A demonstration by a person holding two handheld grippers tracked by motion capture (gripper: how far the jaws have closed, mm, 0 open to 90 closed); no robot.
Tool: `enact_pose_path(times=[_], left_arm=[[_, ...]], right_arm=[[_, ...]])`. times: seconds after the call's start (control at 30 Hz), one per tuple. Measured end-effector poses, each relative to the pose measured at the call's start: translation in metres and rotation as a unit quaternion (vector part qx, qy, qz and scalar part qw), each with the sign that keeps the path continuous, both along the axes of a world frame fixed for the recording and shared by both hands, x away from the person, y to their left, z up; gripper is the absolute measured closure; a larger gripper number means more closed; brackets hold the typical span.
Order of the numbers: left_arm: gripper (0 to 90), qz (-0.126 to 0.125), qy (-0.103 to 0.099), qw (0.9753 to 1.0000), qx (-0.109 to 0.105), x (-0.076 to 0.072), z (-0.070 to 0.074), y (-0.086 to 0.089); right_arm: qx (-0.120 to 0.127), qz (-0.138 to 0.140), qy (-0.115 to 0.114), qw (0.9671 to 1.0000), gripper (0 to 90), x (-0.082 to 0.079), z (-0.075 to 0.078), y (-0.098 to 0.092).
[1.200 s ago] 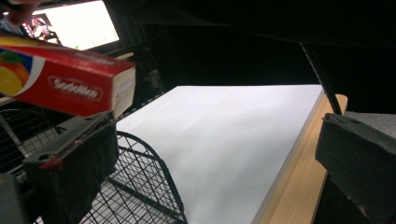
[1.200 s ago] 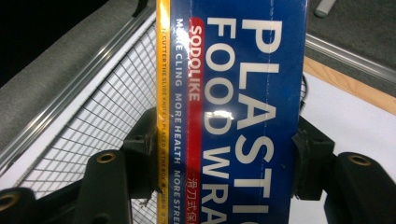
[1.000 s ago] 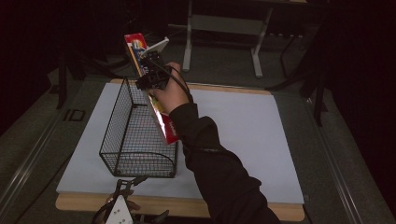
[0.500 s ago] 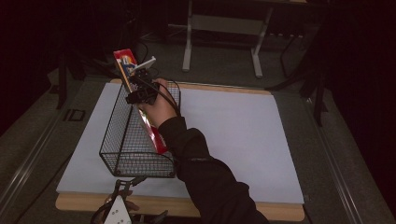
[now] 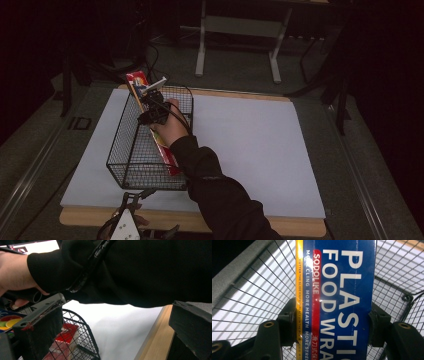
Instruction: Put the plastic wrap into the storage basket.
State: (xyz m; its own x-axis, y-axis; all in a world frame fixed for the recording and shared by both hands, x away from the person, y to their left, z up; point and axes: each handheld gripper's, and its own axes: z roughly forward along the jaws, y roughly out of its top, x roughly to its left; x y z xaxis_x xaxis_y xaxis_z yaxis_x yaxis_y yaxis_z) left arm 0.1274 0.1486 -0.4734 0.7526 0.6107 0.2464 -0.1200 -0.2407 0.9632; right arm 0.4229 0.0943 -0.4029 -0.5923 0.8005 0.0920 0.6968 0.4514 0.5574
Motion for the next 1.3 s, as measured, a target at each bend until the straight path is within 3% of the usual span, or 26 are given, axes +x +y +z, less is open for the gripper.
enact_pose_path(times=[0.2,0.57,0.7,0.93,1.3], left_arm=[[0.1,-0.002,-0.001,1.0000,0.002,0.000,0.000,-0.001],[0.1,-0.004,0.000,1.0000,0.004,0.000,-0.001,-0.002],[0.1,-0.005,-0.001,1.0000,0.004,0.000,-0.001,-0.002],[0.1,-0.005,0.001,1.0000,0.006,0.000,-0.001,-0.002],[0.1,-0.007,0.003,1.0000,0.006,0.001,-0.001,-0.002]], right_arm=[[-0.012,-0.020,0.010,0.9997,39.2,0.001,-0.010,-0.003],[-0.004,-0.025,0.031,0.9992,39.0,0.006,-0.027,-0.007],[-0.018,-0.020,0.033,0.9991,38.9,0.007,-0.034,-0.003],[-0.019,-0.020,0.045,0.9986,38.6,0.010,-0.043,-0.004],[-0.012,-0.021,0.036,0.9990,38.0,0.009,-0.049,-0.005]])
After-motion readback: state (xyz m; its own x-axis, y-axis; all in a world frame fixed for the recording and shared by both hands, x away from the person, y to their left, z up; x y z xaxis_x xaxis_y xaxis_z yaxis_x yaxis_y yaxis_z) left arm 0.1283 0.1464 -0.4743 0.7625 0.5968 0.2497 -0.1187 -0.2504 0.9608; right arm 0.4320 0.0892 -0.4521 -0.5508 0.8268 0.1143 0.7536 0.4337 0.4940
